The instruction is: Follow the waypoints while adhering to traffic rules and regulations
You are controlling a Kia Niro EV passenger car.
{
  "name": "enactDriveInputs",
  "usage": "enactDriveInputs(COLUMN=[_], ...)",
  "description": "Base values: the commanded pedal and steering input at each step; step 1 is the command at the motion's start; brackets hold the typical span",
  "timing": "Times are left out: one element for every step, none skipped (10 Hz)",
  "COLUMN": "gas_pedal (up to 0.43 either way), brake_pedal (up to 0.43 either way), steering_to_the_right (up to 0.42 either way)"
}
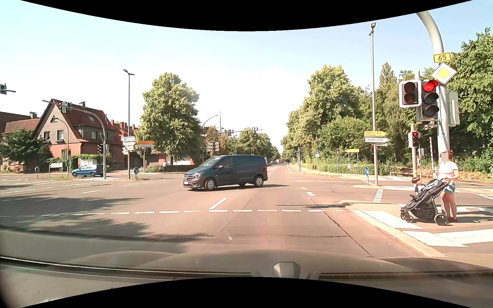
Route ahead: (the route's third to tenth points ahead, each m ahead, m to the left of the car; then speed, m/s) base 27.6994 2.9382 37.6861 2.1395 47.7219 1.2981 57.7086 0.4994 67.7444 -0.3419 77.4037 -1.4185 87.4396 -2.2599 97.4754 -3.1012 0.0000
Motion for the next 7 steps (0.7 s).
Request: enactDriveInputs(gas_pedal=[0.000,0.000,0.000,0.000,0.000,0.000,0.000], brake_pedal=[0.280,0.280,0.280,0.280,0.280,0.280,0.280], steering_to_the_right=[0.016,0.016,0.016,0.016,0.016,0.016,0.016])
